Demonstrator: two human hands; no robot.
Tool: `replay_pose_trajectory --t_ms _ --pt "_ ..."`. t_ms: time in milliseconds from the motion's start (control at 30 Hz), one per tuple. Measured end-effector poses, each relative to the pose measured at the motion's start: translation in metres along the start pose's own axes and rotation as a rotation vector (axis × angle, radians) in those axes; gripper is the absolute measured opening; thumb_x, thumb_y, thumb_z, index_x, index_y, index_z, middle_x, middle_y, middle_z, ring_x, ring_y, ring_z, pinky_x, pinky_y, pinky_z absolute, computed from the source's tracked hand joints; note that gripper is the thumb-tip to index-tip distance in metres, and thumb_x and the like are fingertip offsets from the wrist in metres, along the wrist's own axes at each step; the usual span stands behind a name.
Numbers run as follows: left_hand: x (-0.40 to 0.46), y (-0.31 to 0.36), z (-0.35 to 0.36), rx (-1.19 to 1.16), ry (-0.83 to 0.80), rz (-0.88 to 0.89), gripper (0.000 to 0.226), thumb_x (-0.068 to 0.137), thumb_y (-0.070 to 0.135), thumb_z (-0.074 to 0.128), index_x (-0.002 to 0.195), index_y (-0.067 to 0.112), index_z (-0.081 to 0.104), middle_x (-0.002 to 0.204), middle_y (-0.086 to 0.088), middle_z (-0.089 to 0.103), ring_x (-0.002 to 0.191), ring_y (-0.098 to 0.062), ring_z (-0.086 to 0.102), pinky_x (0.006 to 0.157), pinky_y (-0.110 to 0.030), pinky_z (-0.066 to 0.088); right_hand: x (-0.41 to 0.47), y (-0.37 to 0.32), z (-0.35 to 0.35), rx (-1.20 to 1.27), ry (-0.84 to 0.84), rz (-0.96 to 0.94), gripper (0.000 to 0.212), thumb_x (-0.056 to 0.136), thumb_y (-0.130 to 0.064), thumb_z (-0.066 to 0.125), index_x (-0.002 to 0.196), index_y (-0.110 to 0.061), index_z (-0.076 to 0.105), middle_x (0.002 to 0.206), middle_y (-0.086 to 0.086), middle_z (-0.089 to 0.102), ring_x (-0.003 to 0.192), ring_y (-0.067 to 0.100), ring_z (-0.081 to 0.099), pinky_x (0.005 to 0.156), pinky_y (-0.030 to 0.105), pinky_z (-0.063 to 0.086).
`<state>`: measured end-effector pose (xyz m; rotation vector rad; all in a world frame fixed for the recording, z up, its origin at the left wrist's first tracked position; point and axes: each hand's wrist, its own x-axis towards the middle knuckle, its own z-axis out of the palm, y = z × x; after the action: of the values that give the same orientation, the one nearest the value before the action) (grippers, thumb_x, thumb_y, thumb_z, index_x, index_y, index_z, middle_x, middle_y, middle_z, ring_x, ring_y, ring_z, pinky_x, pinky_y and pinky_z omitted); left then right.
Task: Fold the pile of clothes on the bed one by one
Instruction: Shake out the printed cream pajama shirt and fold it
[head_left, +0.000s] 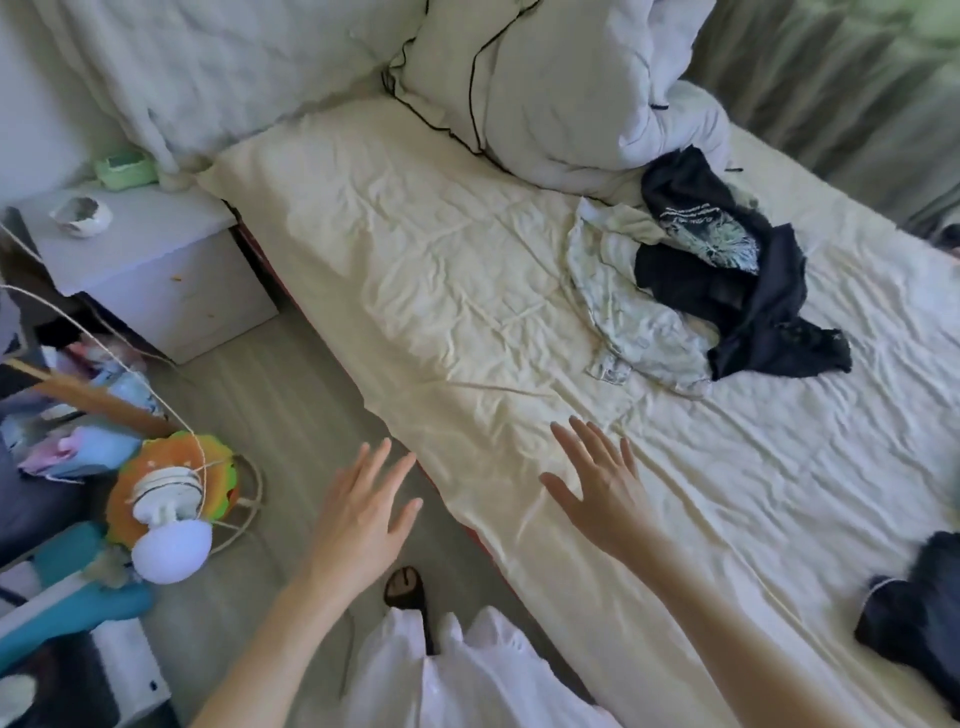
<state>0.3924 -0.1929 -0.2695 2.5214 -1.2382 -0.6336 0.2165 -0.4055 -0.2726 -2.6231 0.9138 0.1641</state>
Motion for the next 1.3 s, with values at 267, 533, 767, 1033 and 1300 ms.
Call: replay_pose_trajectory --t_ms 267,533,767,1033,1300 --pt "0.118 0.001 -0.013 0.019 -0.222 0.143 0.056 0.1 0.038 0.035 0.151 0.025 0.015 0.159 0.0 -0.001 0.146 -0.017 -0.008 0.119 -0.036 0.005 0.069 0.023 0.0 0.081 0.058 0.228 0.061 0.096 -0.047 0.042 0.149 -0.025 0.023 0.156 -0.001 0.023 0.145 0.018 0.015 0.117 0.041 0.004" --pt "0.272 0.052 0.05 -0.027 -0.278 0.155 0.055 0.099 0.033 0.04 0.15 0.025 0.019 0.159 0.0 0.005 0.146 -0.018 0.0 0.117 -0.031 0.006 0.163 0.141 0.032 0.054 -0.054 0.324 0.056 0.098 -0.043 0.04 0.148 -0.022 0.026 0.154 0.0 0.028 0.144 0.017 0.018 0.117 0.038 0.007" --pt "0.377 0.069 0.167 0.233 -0.569 0.155 0.058 0.1 0.031 0.035 0.151 0.027 0.009 0.159 -0.003 -0.009 0.146 -0.023 -0.007 0.117 -0.039 0.004 0.282 0.245 0.083 0.0 -0.124 0.401 0.052 0.098 -0.033 0.042 0.145 -0.017 0.03 0.148 0.004 0.036 0.137 0.021 0.03 0.111 0.035 0.023" --pt "0.431 0.042 0.243 0.448 -0.699 0.262 0.069 0.097 0.035 0.038 0.15 0.033 -0.006 0.155 0.001 -0.026 0.144 -0.022 -0.019 0.117 -0.044 0.002 0.372 0.313 0.137 -0.149 -0.04 0.39 0.045 0.096 -0.035 0.049 0.137 -0.018 0.042 0.14 0.005 0.043 0.128 0.026 0.039 0.102 0.04 0.033" --pt "0.444 0.062 0.232 0.129 -0.713 0.1 0.046 0.1 0.03 0.038 0.145 0.025 0.035 0.159 -0.006 0.008 0.146 -0.02 0.008 0.114 -0.035 0.016 0.346 0.284 0.127 0.449 0.36 0.42 0.018 0.092 -0.003 0.054 0.079 0.005 0.063 0.076 0.014 0.061 0.07 0.023 0.051 0.061 0.034 0.034"
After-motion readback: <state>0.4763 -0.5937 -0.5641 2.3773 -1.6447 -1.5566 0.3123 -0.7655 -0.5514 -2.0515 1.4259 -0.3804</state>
